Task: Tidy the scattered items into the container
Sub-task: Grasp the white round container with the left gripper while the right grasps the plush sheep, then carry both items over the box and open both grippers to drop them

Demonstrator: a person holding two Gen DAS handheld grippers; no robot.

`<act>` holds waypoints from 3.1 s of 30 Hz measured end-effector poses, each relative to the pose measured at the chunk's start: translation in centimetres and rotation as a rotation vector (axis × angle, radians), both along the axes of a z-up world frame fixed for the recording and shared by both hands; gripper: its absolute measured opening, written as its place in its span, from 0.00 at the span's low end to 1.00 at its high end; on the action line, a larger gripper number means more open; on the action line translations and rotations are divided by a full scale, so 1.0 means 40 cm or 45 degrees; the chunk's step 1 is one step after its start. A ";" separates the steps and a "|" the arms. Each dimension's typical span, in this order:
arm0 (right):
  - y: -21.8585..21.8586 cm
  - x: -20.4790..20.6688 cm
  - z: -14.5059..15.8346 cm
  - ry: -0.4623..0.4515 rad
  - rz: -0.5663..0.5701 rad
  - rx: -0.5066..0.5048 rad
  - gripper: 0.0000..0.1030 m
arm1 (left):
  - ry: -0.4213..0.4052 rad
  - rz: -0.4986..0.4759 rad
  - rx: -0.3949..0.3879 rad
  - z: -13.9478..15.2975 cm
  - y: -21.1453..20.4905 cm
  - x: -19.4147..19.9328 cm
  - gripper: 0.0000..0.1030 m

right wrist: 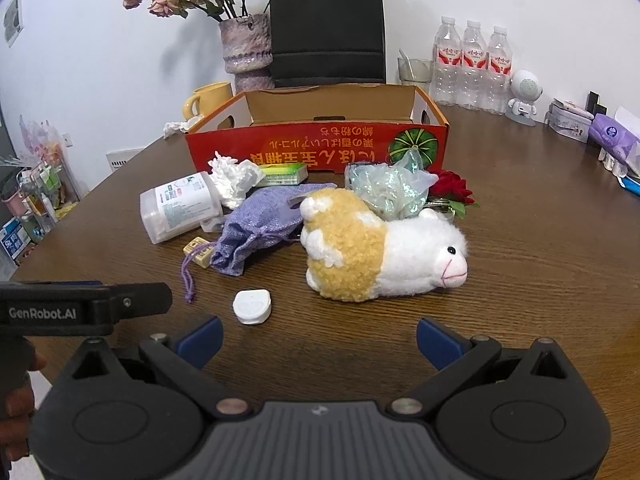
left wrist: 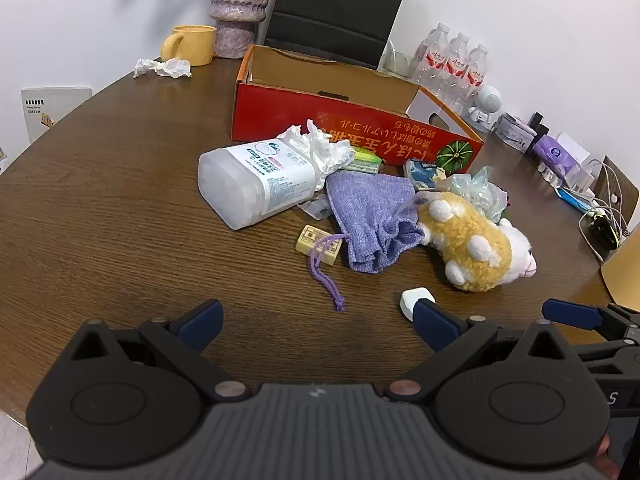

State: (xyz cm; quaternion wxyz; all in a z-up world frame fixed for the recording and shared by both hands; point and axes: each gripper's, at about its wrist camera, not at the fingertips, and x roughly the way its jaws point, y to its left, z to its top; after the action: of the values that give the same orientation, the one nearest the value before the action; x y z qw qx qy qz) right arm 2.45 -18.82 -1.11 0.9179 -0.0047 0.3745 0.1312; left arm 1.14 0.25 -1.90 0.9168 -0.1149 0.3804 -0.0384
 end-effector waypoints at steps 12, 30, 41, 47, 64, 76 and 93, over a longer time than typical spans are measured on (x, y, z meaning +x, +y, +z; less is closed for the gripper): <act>-0.039 0.008 -0.017 0.013 -0.016 0.001 1.00 | 0.027 -0.017 0.008 -0.013 -0.022 0.022 1.00; -0.150 0.076 -0.045 -0.064 0.055 -0.132 1.00 | 0.039 -0.138 0.134 -0.039 -0.201 0.095 0.28; -0.130 0.111 -0.029 -0.096 0.084 -0.030 1.00 | -0.032 -0.111 0.152 -0.017 -0.171 0.075 0.28; -0.087 0.134 0.016 -0.182 0.138 -0.046 1.00 | -0.079 -0.075 0.147 0.011 -0.130 0.059 0.28; 0.001 0.252 0.009 0.042 0.307 -0.137 0.45 | -0.090 -0.049 0.043 0.039 -0.023 0.099 0.28; -0.048 0.294 0.219 -0.231 0.200 -0.032 0.45 | -0.202 -0.121 0.021 0.173 0.024 0.249 0.28; 0.106 0.902 0.045 0.056 0.146 -0.175 0.45 | 0.169 0.000 0.219 0.067 -0.025 0.872 0.28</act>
State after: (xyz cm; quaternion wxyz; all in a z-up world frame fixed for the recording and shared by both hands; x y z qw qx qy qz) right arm 38.52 -14.58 0.69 0.8979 -0.0863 0.4020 0.1576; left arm 36.01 -0.73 0.78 0.8962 -0.0382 0.4421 0.0020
